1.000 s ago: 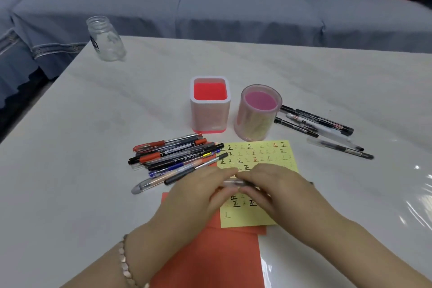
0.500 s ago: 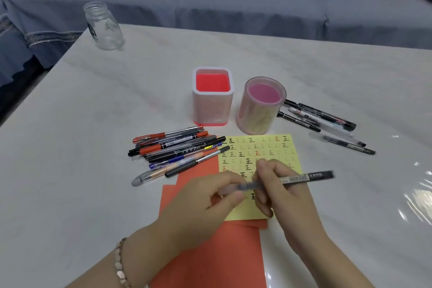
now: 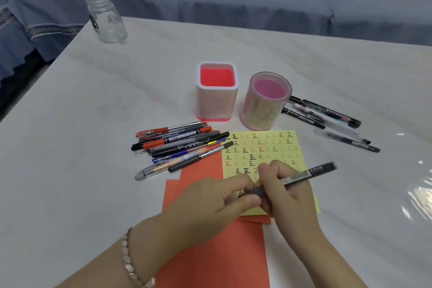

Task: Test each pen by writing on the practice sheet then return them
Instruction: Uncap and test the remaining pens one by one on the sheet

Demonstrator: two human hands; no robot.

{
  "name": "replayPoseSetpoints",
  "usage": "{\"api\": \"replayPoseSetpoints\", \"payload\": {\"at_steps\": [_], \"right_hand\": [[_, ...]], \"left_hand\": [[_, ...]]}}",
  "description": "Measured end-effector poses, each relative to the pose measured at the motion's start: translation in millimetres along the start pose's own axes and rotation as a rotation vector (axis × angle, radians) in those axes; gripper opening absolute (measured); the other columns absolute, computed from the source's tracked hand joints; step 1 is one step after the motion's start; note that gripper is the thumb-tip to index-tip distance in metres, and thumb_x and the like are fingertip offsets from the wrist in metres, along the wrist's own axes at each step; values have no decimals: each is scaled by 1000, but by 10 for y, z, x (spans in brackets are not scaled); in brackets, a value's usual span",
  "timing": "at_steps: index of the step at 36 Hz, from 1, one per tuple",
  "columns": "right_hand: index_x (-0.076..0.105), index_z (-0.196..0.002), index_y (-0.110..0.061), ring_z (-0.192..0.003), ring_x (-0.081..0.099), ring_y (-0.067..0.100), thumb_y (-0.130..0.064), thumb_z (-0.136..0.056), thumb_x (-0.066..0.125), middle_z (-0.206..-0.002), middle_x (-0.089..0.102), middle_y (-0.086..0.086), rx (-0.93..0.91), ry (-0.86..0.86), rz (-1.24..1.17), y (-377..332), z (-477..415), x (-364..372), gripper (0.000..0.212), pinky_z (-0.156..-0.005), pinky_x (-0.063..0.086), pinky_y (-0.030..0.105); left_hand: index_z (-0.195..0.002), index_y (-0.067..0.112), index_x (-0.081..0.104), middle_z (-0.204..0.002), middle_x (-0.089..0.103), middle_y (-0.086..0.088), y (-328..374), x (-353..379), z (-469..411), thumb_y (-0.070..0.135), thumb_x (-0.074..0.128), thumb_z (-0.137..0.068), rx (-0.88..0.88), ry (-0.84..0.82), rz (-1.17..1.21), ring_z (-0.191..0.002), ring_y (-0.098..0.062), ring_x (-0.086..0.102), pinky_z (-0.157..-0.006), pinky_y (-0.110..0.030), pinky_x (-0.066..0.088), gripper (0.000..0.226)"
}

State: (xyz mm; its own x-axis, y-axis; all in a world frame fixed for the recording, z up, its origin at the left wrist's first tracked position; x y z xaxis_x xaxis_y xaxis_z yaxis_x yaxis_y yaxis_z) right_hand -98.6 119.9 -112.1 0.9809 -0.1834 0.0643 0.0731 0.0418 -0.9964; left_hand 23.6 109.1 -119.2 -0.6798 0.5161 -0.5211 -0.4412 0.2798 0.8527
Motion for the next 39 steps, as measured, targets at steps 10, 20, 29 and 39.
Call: {"api": "replayPoseSetpoints", "payload": {"at_steps": [10, 20, 29, 39], "right_hand": [[65, -91, -37, -106, 55, -9, -7, -84, 64, -104, 67, -20, -178, -73, 517, 335, 82, -304, 31, -92, 39, 9], [37, -117, -44, -133, -3, -18, -68, -70, 42, -145, 23, -15, -208, -285, 1026, 739, 29, -367, 53, -114, -4, 24], [51, -119, -30, -134, 33, 6, -61, -78, 42, -136, 46, -10, -236, -208, 930, 676, 18, -382, 53, -116, 15, 33], [64, -88, -40, -83, 67, 11, -72, -81, 36, -89, 70, -8, -95, 141, 299, 343, 47, -384, 43, -75, 52, 20]], "left_hand": [[-94, 22, 42, -84, 53, 0, -721, -107, 203, 10, 39, -85, -44, 413, -574, -74, -10, 43, -63, -24, 41, 16], [-119, 5, 56, -122, 59, -12, -528, 96, 207, 20, 45, -84, 89, 360, -557, -118, -20, 44, -103, -31, 29, 39], [-130, 20, 53, -140, 48, -1, -619, 346, 52, 47, 40, -85, 39, 92, -665, -132, -18, 39, -108, -38, 19, 54], [-126, 25, 57, -137, 51, 2, -604, 317, 61, 50, 43, -81, 55, 189, -653, -133, -22, 39, -108, -46, 17, 53]]}}
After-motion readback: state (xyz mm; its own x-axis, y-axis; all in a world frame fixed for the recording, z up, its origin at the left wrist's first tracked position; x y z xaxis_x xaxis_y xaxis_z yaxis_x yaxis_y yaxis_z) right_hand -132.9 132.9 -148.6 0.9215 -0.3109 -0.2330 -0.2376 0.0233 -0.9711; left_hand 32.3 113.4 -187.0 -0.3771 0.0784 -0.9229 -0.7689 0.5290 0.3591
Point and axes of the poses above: each hand's wrist, its own z-axis away from the middle knuckle, its own x-axis out of the palm, y = z × x, the point moved 5 cm from there along -z, towards the middle knuckle
